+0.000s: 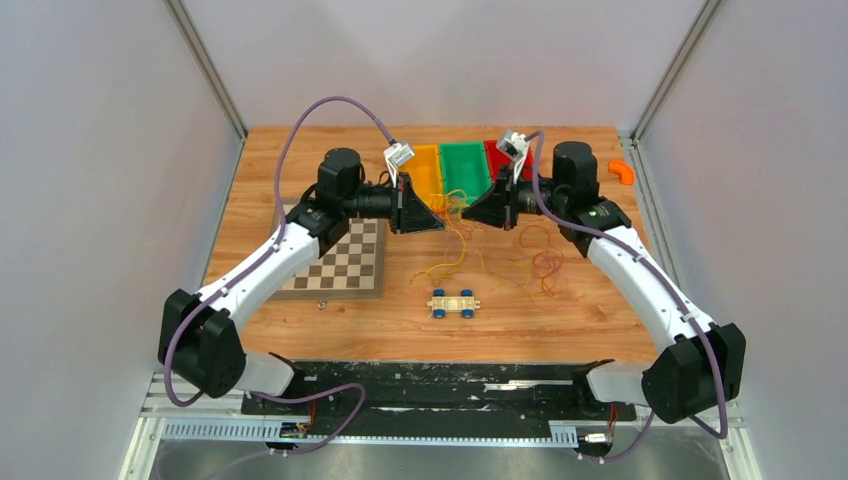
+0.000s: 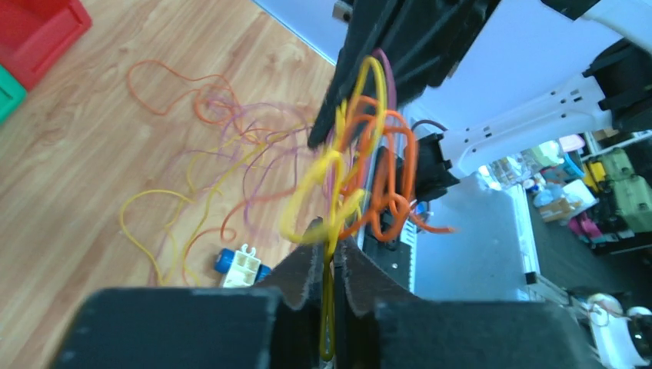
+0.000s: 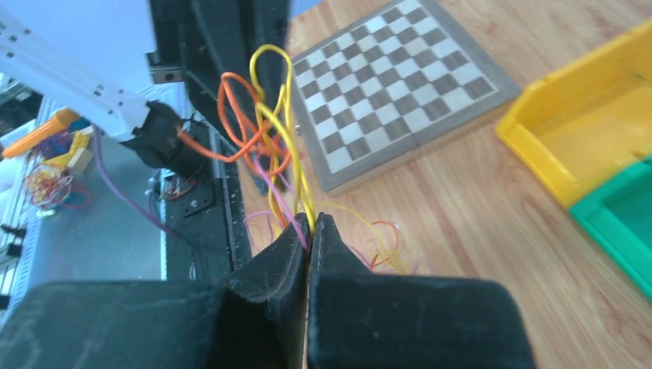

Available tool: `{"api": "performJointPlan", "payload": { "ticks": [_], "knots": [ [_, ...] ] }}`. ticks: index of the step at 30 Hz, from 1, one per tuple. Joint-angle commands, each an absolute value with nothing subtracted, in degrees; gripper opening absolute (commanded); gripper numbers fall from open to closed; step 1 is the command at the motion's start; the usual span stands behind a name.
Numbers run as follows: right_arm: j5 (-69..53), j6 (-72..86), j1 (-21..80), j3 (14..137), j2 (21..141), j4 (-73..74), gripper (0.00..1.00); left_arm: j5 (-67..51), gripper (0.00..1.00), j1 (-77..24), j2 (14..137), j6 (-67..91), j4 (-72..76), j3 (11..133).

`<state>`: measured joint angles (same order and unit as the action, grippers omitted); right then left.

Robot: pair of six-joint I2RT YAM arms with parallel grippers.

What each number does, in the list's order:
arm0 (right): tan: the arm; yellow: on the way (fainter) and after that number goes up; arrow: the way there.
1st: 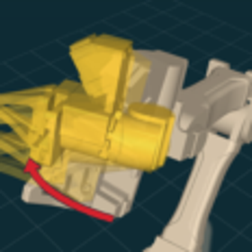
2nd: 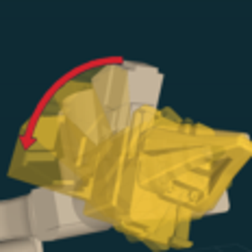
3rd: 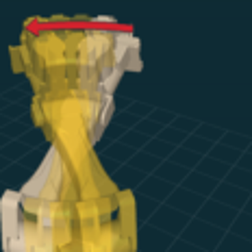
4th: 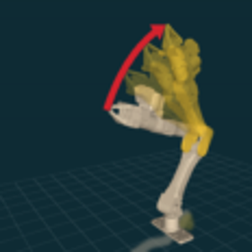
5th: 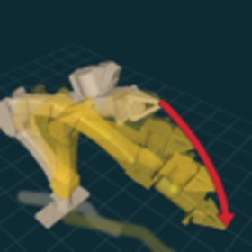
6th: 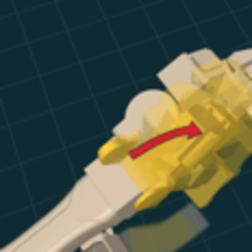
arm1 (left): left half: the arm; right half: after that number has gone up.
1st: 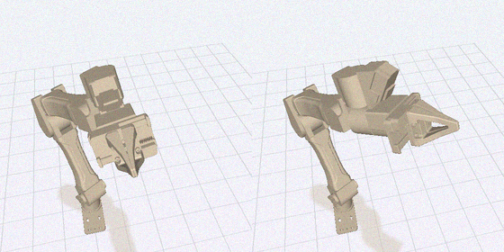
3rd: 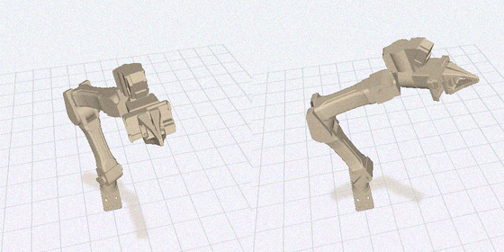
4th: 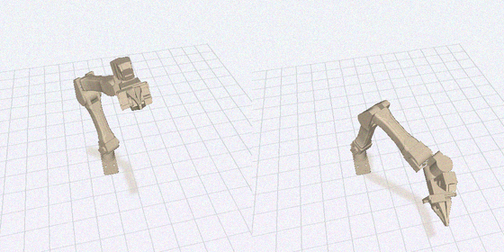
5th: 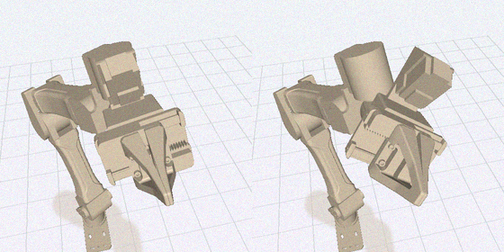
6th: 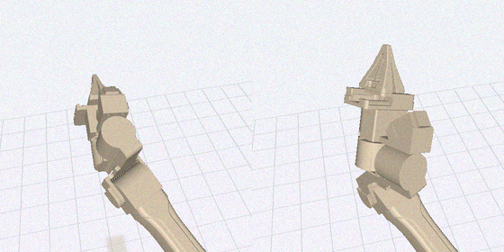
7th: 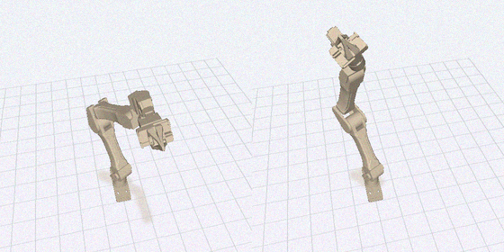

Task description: Untangle the cables

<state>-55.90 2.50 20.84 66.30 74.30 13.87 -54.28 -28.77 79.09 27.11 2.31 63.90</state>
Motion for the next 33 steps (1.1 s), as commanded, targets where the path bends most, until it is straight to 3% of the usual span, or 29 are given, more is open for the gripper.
{"api": "performJointPlan", "payload": {
  "ticks": [1,7,13,27,33],
  "knots": [
    [-51.7,2.0,14.5,65.7,72.8,11.9,0.0,-56.5,0.01,-27.7,76.6,25.0,-1.8,66.8],
    [-32.6,-4.1,11.9,62.3,70.6,11.1,0.0,-61.8,0.0,-27.6,67.1,27.3,-0.6,63.0],
    [-24.9,-8.1,9.6,59.2,70.6,10.9,0.0,-66.0,0.0,-26.1,61.9,27.9,-2.6,66.2],
    [-34.5,-13.9,-8.4,54.8,71.1,13.0,0.0,-62.6,0.0,-14.9,56.4,23.2,-12.7,76.4],
    [-36.3,-17.8,-12.4,53.1,70.8,15.4,0.11,-59.4,0.0,-12.4,57.5,24.2,-10.4,80.9]
  ]
}}
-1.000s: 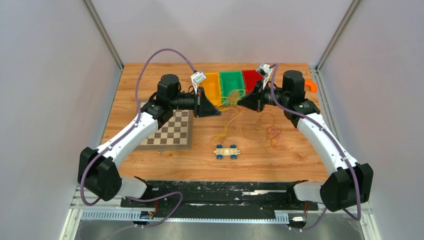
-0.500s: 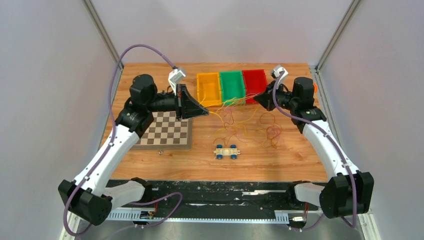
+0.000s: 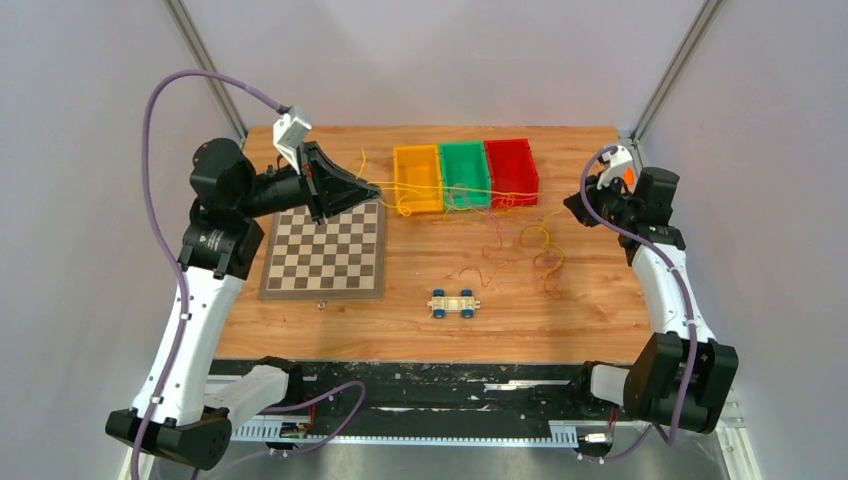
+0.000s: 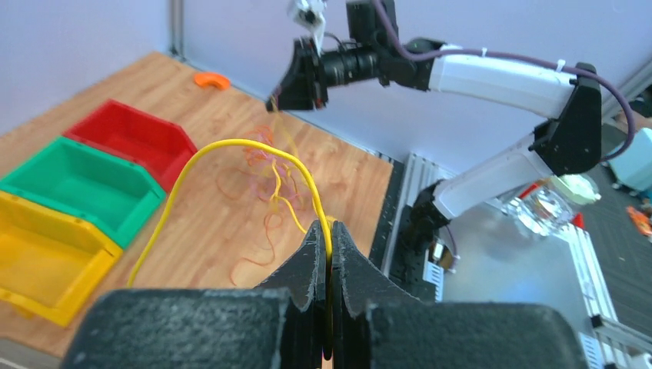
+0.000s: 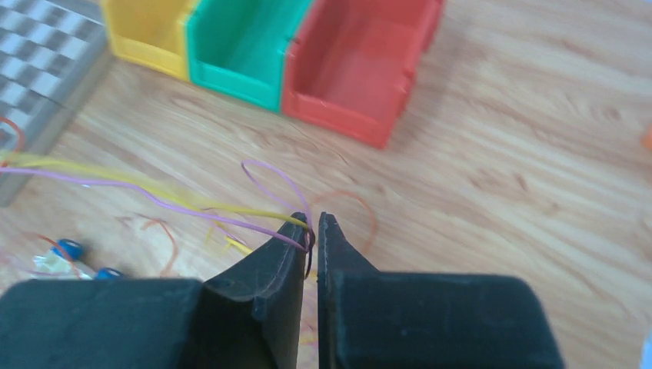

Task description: Untangle the cables

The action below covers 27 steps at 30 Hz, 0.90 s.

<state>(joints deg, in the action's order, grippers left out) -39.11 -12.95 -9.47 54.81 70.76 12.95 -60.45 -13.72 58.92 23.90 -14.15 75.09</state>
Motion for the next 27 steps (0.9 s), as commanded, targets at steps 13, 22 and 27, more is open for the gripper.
{"api": "performJointPlan", "payload": {
  "ticks": [13,22,27],
  "knots": [
    [-33.5,-25.8,-15.8,46.0,75.4,16.3,0.15,-50.1,0.0,-11.6,66.0,31.4,-4.9,105.7],
    [-47.9,-28.3,-15.9,51.2,75.6,27.0,0.7,-55.0,0.0,-11.8,71.2,43.6,4.6,102.9],
    [-66.8,-19.9,-13.9,63.6,73.9,33.3,0.99,-58.2,0.0,-14.2,70.9,43.5,6.4,97.0]
  ]
}}
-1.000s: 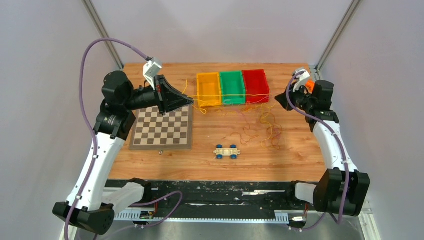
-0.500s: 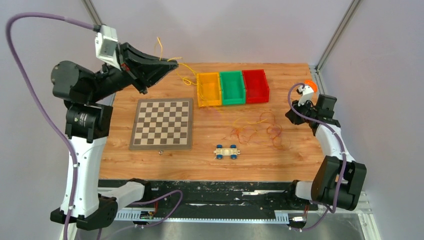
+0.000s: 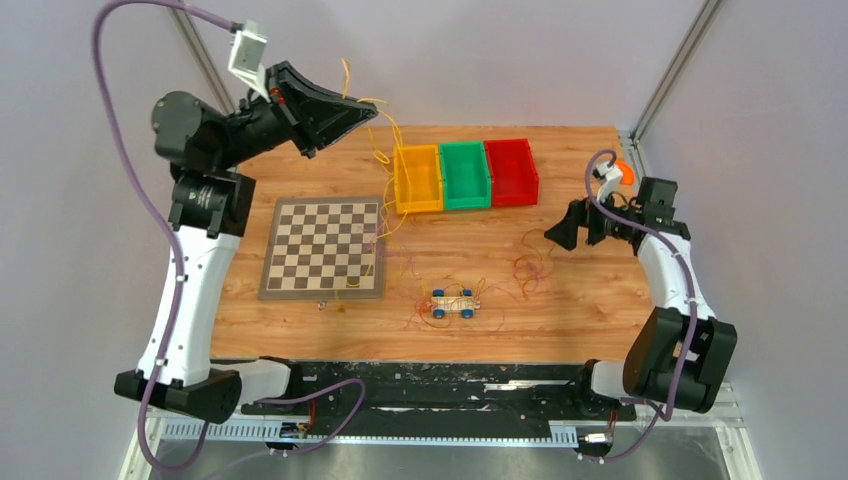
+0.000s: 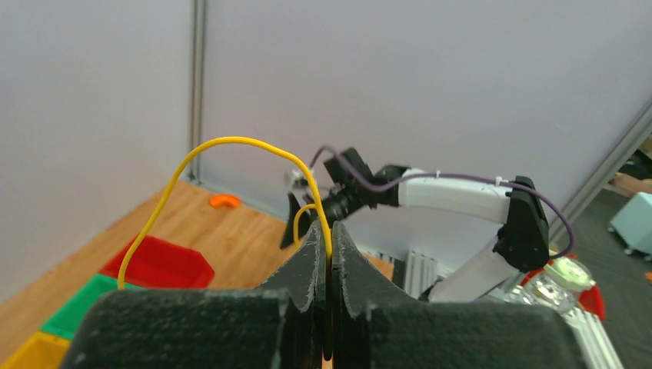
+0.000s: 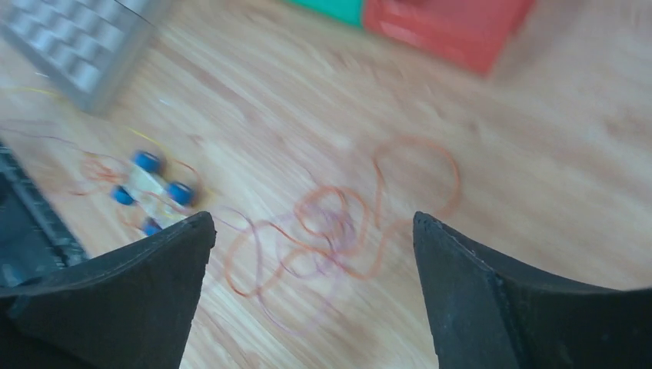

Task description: Untangle the cables

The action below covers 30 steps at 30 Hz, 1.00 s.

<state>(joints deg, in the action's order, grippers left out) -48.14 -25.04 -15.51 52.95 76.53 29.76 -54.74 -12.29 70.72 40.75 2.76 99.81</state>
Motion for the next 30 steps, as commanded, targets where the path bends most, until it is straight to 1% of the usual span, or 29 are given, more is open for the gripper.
{"api": "performJointPlan", "payload": {
  "ticks": [1,4,8,11,13,15,18,19,24,25,26,28,30],
  "knots": [
    [-69.1,-17.9,-12.6,66.4,73.5,33.3,1.0,-58.4,0.0,-14.8,70.8,41.7,4.9,96.6],
    [-71.6,-13.9,-6.0,74.2,73.4,32.6,1.0,-58.0,0.0,-18.3,70.9,36.6,0.2,94.6],
    [-70.4,-12.0,6.7,81.0,72.9,29.5,1.0,-57.6,0.0,-21.8,72.4,32.1,-3.5,91.1],
    [-68.0,-8.5,13.8,81.3,71.6,23.0,1.0,-57.6,0.0,-24.3,73.7,29.5,-5.6,89.5],
    [-62.8,-6.1,17.8,80.7,71.2,18.5,1.0,-57.8,0.0,-26.1,74.7,28.7,-5.9,88.6],
    [-59.3,-4.0,20.6,80.2,71.5,14.3,1.0,-58.2,0.0,-27.9,75.8,28.4,-6.2,88.2],
    [-58.7,-0.6,23.7,79.8,72.1,9.5,0.98,-57.5,0.0,-30.1,77.5,27.0,-8.3,88.3],
    [-58.6,-0.3,24.7,79.7,72.3,9.1,0.92,-57.3,0.0,-30.4,77.8,26.7,-8.7,88.3],
    [-55.0,-1.8,27.0,77.0,71.0,9.3,0.52,-56.0,0.0,-30.8,78.4,25.4,-11.2,87.2],
    [-52.8,-2.5,27.0,76.3,70.4,9.8,0.47,-55.9,0.0,-30.7,78.2,25.3,-11.2,86.9],
    [-50.8,-3.4,27.0,75.8,69.9,10.9,0.47,-55.4,0.0,-30.7,77.6,25.0,-11.0,86.3],
    [-47.8,-6.2,27.0,74.9,68.9,13.4,0.52,-54.7,0.0,-30.7,76.8,25.0,-10.4,85.5],
    [-43.5,-7.5,27.0,74.0,68.0,15.5,0.52,-54.0,0.0,-30.7,76.2,25.2,-10.0,85.2]
  ]
}}
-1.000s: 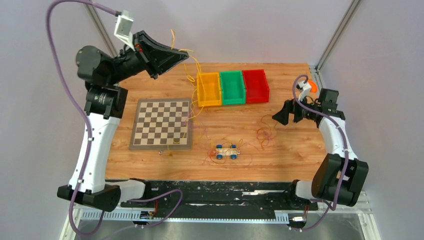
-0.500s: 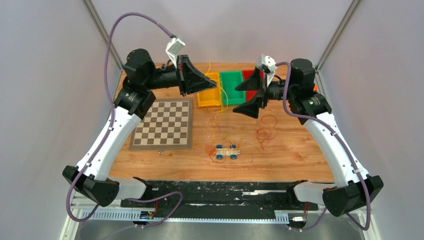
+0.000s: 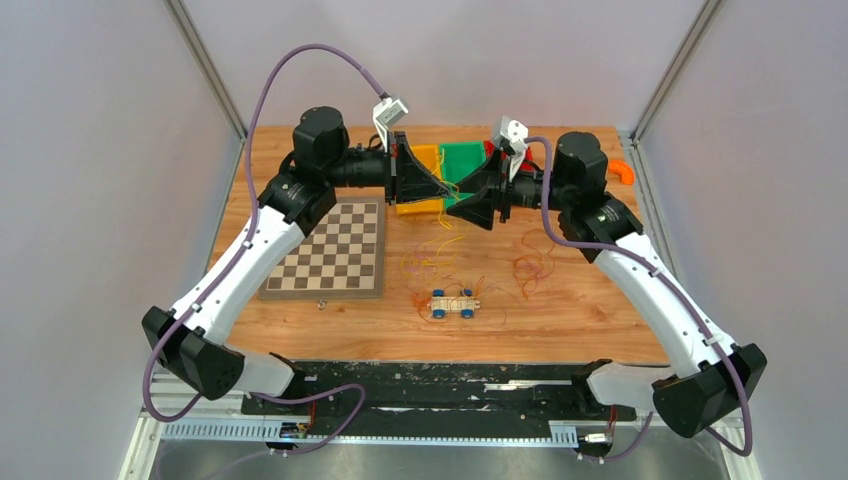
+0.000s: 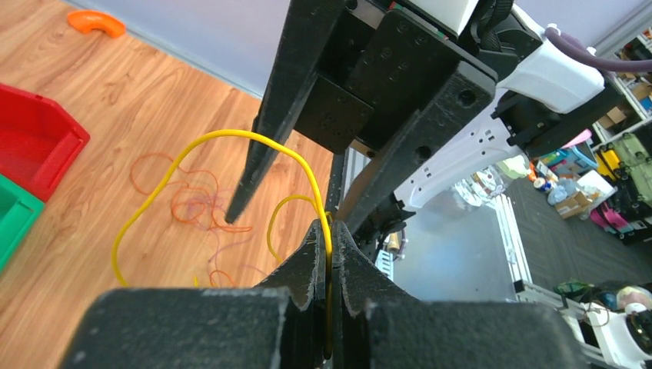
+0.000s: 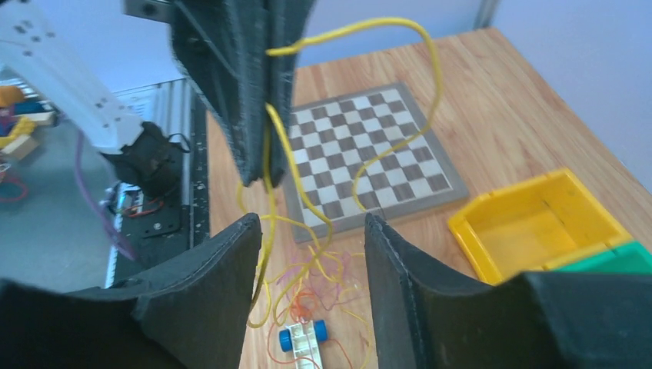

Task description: Untangle the cables

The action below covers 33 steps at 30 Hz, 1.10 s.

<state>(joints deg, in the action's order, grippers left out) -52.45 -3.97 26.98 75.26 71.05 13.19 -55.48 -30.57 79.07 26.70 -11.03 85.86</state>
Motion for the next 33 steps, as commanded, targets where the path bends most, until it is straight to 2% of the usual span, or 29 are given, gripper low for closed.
{"api": "performJointPlan", "payload": {
  "ticks": [1,7,9,11,12,15,18,21,22,23,25,26,29,33],
  "knots": [
    [-41.7,-7.6,27.0,73.5,67.7,16.4,0.52,-53.7,0.0,-30.7,76.1,25.3,-10.0,85.2],
    [-37.8,-6.3,27.0,72.5,67.6,20.0,0.43,-52.4,0.0,-30.7,75.5,25.5,-10.5,84.4],
    [-38.0,-6.6,27.1,72.3,67.4,20.3,0.29,-52.1,0.0,-30.6,75.7,25.5,-10.7,84.2],
    [-38.4,-7.1,27.0,72.3,67.0,20.2,0.07,-51.8,0.0,-30.6,75.8,25.7,-11.0,84.2],
    [-38.4,-7.2,27.1,72.6,66.9,20.2,0.01,-51.7,0.0,-30.5,75.8,25.8,-11.2,84.1],
    [-39.3,-7.9,26.9,74.3,65.7,20.3,0.0,-49.3,0.0,-29.1,75.6,25.8,-13.1,82.8],
    [-39.7,-8.0,26.9,77.3,64.1,20.3,0.0,-47.7,0.13,-26.0,74.4,26.9,-13.5,78.8],
    [-38.9,-8.2,26.9,80.8,63.7,20.0,0.0,-48.7,0.19,-21.7,70.8,26.1,-11.1,68.9],
    [-38.8,-8.2,26.9,81.9,63.8,19.8,0.0,-49.0,0.29,-21.2,69.9,24.7,-11.0,66.9],
    [-39.2,-8.2,26.9,82.8,64.0,19.7,0.0,-49.2,0.51,-21.0,67.8,20.9,-11.7,63.9],
    [-39.9,-8.2,26.9,84.3,64.5,19.5,0.0,-49.3,0.69,-20.9,64.3,15.8,-13.3,60.8],
    [-40.4,-8.2,26.9,84.7,64.8,19.3,0.0,-49.4,0.73,-20.9,62.2,14.3,-14.1,60.1],
    [-40.9,-7.8,27.0,85.5,65.4,18.4,0.0,-48.4,0.96,-20.9,58.7,7.5,-18.2,61.0],
    [-43.6,-5.9,26.9,87.5,66.3,16.2,0.0,-46.8,1.0,-20.9,55.3,1.4,-19.7,65.0]
  ]
}}
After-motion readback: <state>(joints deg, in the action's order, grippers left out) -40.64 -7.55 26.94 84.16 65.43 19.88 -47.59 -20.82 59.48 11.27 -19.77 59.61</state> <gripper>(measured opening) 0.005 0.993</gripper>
